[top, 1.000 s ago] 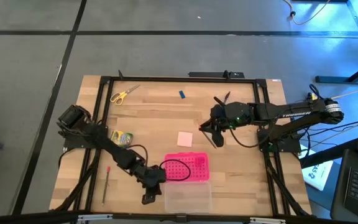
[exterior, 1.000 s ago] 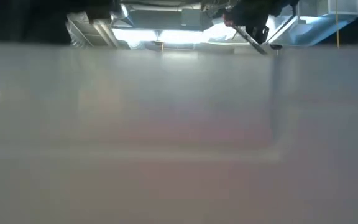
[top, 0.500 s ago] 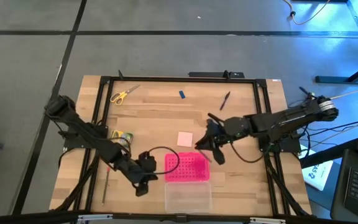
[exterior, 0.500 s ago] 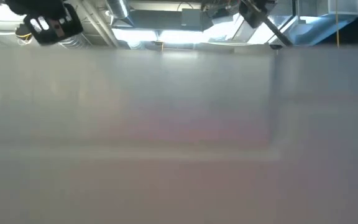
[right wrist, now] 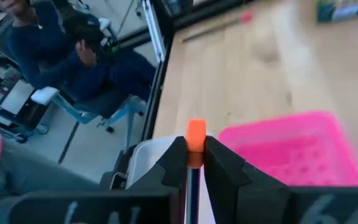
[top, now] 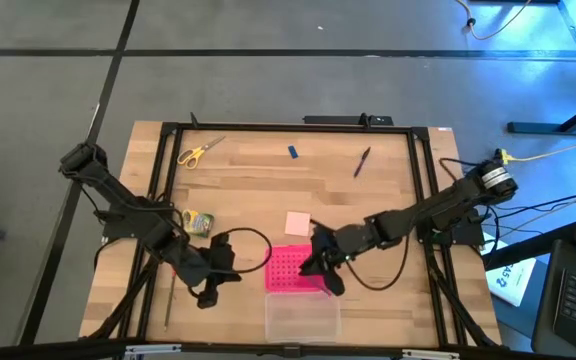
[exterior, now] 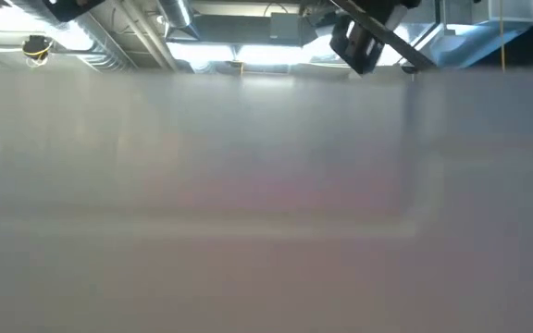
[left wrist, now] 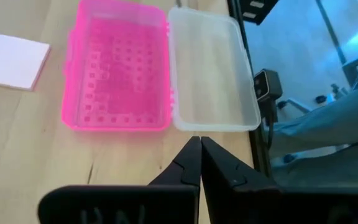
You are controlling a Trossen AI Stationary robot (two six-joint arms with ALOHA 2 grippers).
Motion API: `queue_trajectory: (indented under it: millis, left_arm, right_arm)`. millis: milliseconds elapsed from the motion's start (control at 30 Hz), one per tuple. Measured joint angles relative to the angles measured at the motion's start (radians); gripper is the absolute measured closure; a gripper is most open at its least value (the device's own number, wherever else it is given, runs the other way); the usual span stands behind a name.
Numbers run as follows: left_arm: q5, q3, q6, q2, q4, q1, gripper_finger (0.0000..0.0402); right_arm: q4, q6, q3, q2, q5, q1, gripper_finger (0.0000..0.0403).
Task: Pack school essentials
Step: Put the orange pencil into the pink supply box, then put the yellow crayon box into the pink supply box
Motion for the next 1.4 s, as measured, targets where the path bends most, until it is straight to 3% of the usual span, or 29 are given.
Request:
queue_trajectory:
  millis: [433, 800, 1400]
  left_arm:
    - [-0.006, 0.000, 0.011, 0.003, -0.009, -0.014, 0.0401]
    - [-0.006, 0.000, 0.011, 0.003, -0.010, -0.014, 0.0401]
    - [-0.006, 0.000, 0.011, 0.003, -0.023, -0.014, 0.0401]
  right_arm:
    - [0.039, -0.027, 0.000, 0.119, 0.003, 0.030, 0.0359]
    - [0.039, -0.083, 0.000, 0.141, 0.000, 0.031, 0.0357]
    - [0.034, -0.113, 0.000, 0.141, -0.001, 0.031, 0.0308]
